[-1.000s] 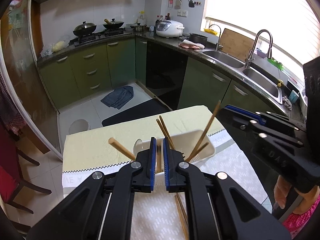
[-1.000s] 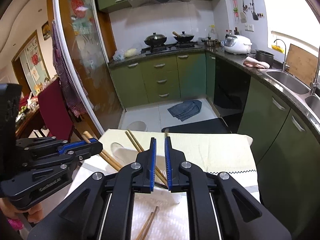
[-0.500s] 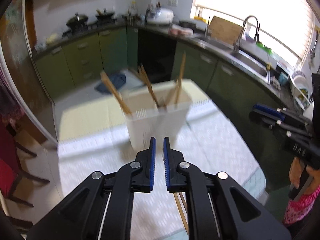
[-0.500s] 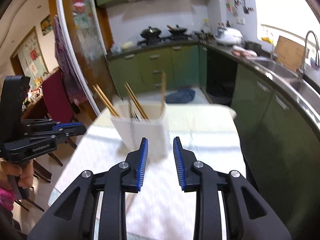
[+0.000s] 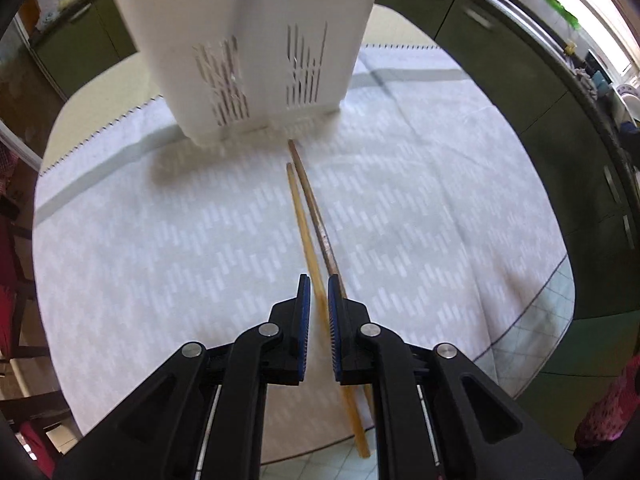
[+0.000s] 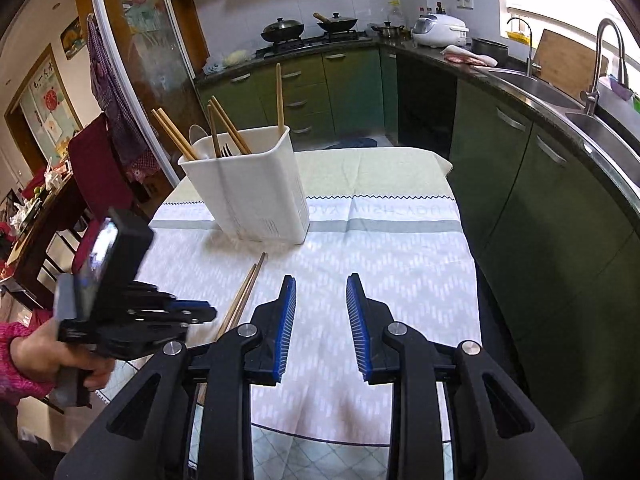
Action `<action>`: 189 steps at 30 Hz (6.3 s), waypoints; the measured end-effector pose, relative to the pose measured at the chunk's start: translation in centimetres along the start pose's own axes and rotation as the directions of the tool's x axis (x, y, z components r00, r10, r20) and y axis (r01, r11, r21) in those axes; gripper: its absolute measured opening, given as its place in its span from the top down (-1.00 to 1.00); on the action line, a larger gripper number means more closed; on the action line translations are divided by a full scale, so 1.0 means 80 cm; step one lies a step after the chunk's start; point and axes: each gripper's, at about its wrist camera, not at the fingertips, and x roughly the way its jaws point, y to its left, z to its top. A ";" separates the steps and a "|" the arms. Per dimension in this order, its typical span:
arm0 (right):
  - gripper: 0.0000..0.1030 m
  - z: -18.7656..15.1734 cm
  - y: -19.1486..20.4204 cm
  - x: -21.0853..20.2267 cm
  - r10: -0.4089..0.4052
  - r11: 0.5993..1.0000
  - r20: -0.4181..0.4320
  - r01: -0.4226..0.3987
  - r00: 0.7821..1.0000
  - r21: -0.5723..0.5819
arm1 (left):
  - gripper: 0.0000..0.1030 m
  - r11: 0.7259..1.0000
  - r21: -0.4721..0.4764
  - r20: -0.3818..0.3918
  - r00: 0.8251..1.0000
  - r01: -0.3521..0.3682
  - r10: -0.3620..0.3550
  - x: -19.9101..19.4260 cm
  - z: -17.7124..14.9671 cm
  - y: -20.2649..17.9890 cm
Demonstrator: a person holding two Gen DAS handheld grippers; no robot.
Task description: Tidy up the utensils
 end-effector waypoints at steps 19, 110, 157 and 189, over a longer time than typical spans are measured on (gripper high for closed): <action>0.33 0.013 0.013 0.022 0.010 1.000 -0.053 -0.010 0.999 -0.012 | 0.82 0.999 -0.004 -0.073 0.996 -0.049 0.049 0.049 0.019 -0.002; 0.87 0.012 0.076 0.009 0.087 0.990 -0.066 -0.093 0.994 -0.104 | 0.89 0.999 -0.027 0.334 0.941 -0.043 0.050 -0.188 -0.061 0.064; 0.87 0.228 0.080 0.097 0.057 0.994 0.115 -0.046 0.992 -0.098 | 0.88 0.998 -0.060 0.540 0.840 -0.028 0.056 -0.200 0.151 0.060; -0.91 -0.119 0.101 -0.167 0.051 0.982 0.421 0.033 0.906 -0.188 | -0.87 0.979 -0.166 0.781 0.590 -0.120 0.205 -0.273 -0.217 0.017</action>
